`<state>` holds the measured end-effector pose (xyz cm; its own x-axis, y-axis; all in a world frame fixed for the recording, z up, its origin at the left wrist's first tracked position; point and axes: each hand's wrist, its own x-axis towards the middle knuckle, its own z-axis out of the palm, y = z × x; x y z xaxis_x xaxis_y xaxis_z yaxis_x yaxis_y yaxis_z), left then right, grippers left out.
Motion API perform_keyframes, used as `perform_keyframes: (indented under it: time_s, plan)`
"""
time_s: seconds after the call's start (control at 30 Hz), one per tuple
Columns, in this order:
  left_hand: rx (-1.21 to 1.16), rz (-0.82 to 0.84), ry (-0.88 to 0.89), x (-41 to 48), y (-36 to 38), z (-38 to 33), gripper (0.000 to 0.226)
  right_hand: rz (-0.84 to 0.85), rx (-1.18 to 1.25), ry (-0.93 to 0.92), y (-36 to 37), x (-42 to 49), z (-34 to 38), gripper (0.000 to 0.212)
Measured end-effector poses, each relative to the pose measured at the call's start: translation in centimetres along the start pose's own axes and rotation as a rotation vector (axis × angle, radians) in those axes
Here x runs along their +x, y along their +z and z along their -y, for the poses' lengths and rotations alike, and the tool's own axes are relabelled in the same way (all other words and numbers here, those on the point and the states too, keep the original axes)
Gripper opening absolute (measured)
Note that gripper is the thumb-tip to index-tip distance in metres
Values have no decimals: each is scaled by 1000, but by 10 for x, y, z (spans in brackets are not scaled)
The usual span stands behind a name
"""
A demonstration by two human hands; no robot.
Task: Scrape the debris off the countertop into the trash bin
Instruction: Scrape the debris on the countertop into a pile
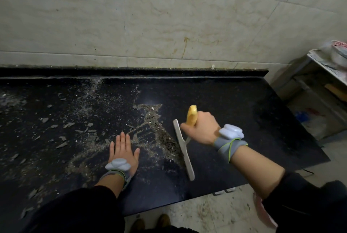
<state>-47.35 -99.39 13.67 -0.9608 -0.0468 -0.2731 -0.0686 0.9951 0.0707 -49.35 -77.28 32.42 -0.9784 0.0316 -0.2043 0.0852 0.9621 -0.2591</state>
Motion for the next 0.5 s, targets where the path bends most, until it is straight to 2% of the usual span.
perform_keyframes:
  time_s: [0.17, 0.27, 0.37, 0.5]
  plan:
    - [-16, 46, 3, 0, -1, 1, 68, -84, -60, 183, -28, 9, -36, 39]
    - [-3, 53, -1, 0, -2, 0, 68, -51, -131, 257, -29, 4, -51, 36]
    - [-8, 68, -1, 0, -1, 0, 68, -26, -161, 233, -11, -3, -44, 36]
    - [-13, 53, 2, 0, -1, 1, 68, -38, -177, 98, 10, -12, -7, 41]
